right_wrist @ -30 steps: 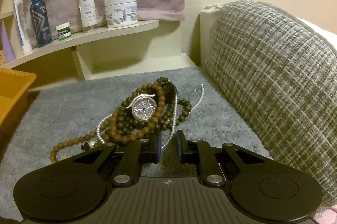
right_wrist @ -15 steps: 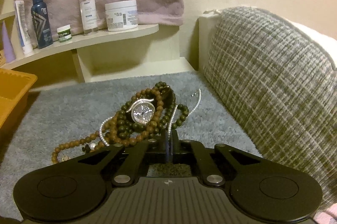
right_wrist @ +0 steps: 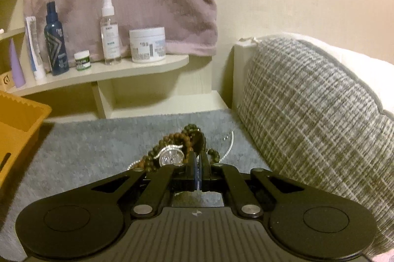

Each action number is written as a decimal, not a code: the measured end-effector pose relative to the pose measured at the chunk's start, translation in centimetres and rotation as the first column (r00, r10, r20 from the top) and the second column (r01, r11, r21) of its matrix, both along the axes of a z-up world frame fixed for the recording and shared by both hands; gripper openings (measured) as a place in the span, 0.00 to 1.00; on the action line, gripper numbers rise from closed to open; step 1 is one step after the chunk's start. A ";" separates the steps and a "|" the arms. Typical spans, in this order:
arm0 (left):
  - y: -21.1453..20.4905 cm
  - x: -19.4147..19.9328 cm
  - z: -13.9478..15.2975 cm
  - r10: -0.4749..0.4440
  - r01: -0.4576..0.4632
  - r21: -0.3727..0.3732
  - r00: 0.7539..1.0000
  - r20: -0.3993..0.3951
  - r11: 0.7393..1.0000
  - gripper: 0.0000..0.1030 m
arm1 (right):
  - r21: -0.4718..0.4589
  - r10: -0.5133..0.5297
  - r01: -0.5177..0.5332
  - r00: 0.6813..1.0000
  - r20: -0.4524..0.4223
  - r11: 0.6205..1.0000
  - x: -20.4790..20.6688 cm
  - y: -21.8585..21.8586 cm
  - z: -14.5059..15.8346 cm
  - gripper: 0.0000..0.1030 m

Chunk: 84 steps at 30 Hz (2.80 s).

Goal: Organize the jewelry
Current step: 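Lift the brown bead strand high with the right tool, pulling it free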

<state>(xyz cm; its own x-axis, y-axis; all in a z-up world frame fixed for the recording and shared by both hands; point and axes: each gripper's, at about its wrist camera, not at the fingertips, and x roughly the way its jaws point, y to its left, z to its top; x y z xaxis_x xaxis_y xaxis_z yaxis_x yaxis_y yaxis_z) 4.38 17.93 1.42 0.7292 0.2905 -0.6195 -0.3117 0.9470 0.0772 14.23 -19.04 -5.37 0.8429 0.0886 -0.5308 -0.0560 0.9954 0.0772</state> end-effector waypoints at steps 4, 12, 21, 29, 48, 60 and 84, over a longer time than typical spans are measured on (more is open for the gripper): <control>0.0 0.0 0.0 0.000 0.000 0.001 1.000 0.000 1.000 0.05 | -0.003 -0.003 0.003 1.000 0.018 1.000 -0.1 -0.3 0.7 0.01; 0.0 0.0 0.0 -0.002 0.002 0.002 1.000 -0.001 1.000 0.05 | 0.011 -0.018 0.018 0.999 0.036 1.000 0.0 -1.3 1.6 0.01; 0.0 0.0 0.0 -0.002 0.002 0.003 1.000 -0.001 1.000 0.05 | -0.016 0.033 -0.031 0.988 0.154 0.999 -0.1 -1.8 6.2 0.01; 0.0 0.1 0.0 -0.002 0.002 -0.001 1.000 0.001 1.000 0.05 | -0.054 0.091 -0.080 0.962 0.256 0.995 -0.1 -1.9 10.4 0.00; 0.1 0.0 0.2 -0.005 0.005 -0.008 1.000 0.005 1.000 0.05 | -0.003 0.149 -0.149 0.987 -0.065 0.989 3.2 -1.0 1.3 0.01; 0.1 -0.1 0.2 -0.005 0.005 -0.006 1.000 0.004 1.000 0.05 | 0.004 0.167 -0.168 0.976 -0.140 0.986 4.8 -1.5 -1.3 0.43; 0.2 -0.1 0.1 -0.008 0.008 -0.009 1.000 0.007 1.000 0.05 | -0.182 0.281 -0.260 0.954 0.102 0.948 2.4 0.2 5.9 0.06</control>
<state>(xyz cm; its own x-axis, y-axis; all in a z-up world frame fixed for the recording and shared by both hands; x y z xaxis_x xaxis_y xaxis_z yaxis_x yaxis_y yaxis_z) 4.31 18.17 1.55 0.7356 0.2789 -0.6173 -0.3043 0.9502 0.0667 16.59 -18.84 0.54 0.8598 0.2422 -0.4496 -0.3232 0.9397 -0.1118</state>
